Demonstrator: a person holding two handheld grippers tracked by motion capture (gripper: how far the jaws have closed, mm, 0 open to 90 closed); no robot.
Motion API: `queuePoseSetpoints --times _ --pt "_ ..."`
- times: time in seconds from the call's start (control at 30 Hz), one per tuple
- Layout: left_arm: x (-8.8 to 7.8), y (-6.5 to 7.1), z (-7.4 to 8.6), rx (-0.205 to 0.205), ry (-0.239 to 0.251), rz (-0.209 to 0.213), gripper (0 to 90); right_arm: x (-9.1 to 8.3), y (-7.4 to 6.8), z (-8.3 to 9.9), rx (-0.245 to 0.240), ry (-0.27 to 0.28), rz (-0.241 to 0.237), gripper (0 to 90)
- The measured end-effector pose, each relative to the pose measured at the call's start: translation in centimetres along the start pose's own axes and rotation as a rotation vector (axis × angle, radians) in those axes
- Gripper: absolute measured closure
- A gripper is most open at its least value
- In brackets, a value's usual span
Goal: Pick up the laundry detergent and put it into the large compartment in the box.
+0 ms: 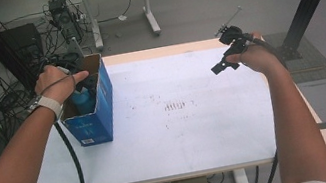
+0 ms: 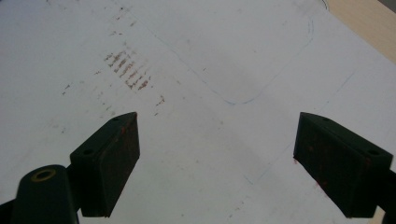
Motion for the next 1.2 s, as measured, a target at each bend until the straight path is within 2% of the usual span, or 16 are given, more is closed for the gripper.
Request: queuePoseSetpoints --times 0.1,0.13,0.37,0.47,0.6,0.73,0.8,0.93,1.07,1.2 --pt "-0.5 -0.1 0.0 0.008 0.002 0.013 11.8 -0.1 -0.1 -0.1 0.0 0.001 0.001 14.5" --pt "-0.7 -0.2 0.0 0.01 0.007 0.031 11.9 -0.1 -0.2 -0.1 -0.001 0.0 0.001 14.5" --pt "-1.4 -0.1 0.0 0.038 0.007 0.054 11.3 -0.5 -0.4 0.0 -0.001 0.001 0.003 14.5" --pt "-1.6 -0.3 0.1 0.035 0.004 0.082 10.2 -0.8 -0.4 0.2 0.0 0.001 0.009 14.5" --pt "-2.5 -0.1 0.2 0.046 0.011 0.064 9.7 -1.3 -0.5 0.3 0.002 0.003 0.019 14.5" --pt "-3.5 -0.1 0.5 0.062 0.032 0.087 9.7 -1.6 -0.7 0.3 -0.001 0.002 0.024 14.5" --pt "-4.0 0.1 0.5 0.083 0.039 0.076 9.7 -1.7 -0.8 0.3 -0.002 0.004 0.026 14.5" --pt "-5.0 0.1 0.7 0.11 0.052 0.092 9.5 -1.9 -1.0 0.4 0.0 0.007 0.027 14.5" --pt "-6.3 0.6 0.9 0.154 0.063 0.08 8.8 -2.2 -1.1 0.5 0.001 0.007 0.031 14.5" --pt "-7.7 1.5 0.8 0.223 0.05 0.067 8.4 -2.4 -1.3 0.7 0.002 0.008 0.033 14.5"
Point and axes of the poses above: each handheld gripper's, and its own axes: x roughly forward along the jaws, z roughly out of its underside, y roughly to its right, the point moved 7 cm from there along x, roughly forward along the jaws, and after that the axes turned 4 degrees about x, right-handed, at the moved point
